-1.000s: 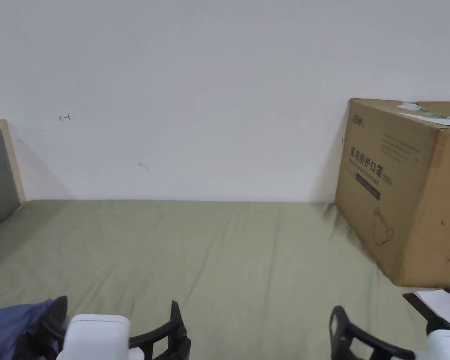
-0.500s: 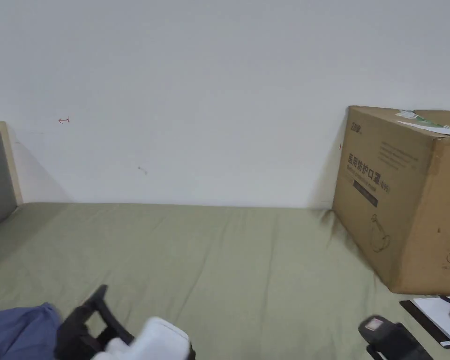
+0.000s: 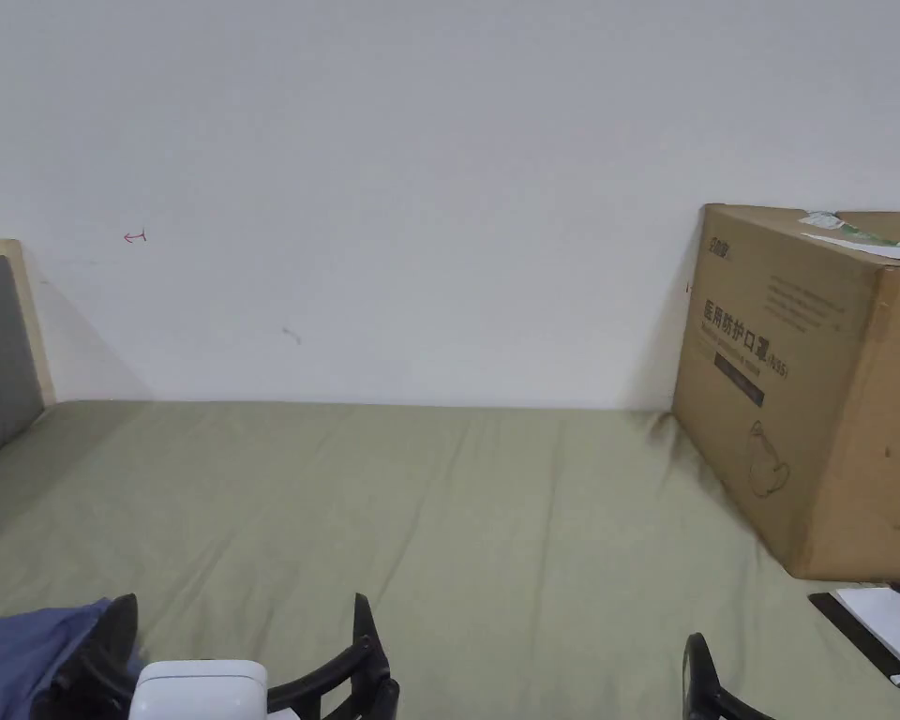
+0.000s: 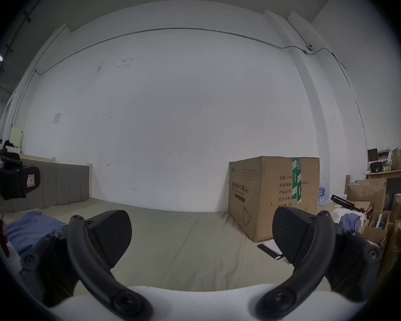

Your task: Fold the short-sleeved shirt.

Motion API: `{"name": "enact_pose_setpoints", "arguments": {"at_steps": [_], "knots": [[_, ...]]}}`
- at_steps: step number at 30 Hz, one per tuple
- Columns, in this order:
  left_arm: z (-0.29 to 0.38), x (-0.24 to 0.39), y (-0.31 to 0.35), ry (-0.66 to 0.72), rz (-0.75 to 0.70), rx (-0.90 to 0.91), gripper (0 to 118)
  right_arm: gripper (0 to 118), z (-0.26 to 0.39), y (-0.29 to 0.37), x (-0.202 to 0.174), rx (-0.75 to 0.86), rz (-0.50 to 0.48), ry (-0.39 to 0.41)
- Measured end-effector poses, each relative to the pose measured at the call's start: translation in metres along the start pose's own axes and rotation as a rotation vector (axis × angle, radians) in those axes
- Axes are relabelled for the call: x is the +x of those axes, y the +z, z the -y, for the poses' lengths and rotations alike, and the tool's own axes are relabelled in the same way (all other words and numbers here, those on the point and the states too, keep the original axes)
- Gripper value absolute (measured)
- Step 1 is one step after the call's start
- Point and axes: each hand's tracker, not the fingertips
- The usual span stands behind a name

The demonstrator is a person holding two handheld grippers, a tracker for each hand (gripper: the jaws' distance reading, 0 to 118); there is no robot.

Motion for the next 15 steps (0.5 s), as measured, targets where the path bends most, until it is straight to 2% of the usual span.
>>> {"name": "enact_pose_setpoints", "arguments": {"at_steps": [6, 9, 15], "knots": [[0.0, -0.002, -0.005, 0.071, 0.014, -0.046, 118, 118, -0.001, -0.001, 0.004, -0.015, 0.018, -0.009], [-0.001, -0.003, -0.009, 0.071, 0.001, -0.054, 118, 118, -0.003, -0.003, 0.008, -0.031, 0.021, -0.001], [-0.002, -0.005, -0.015, 0.077, 0.066, -0.096, 118, 118, -0.004, -0.002, 0.01, -0.023, 0.027, 0.015]]}}
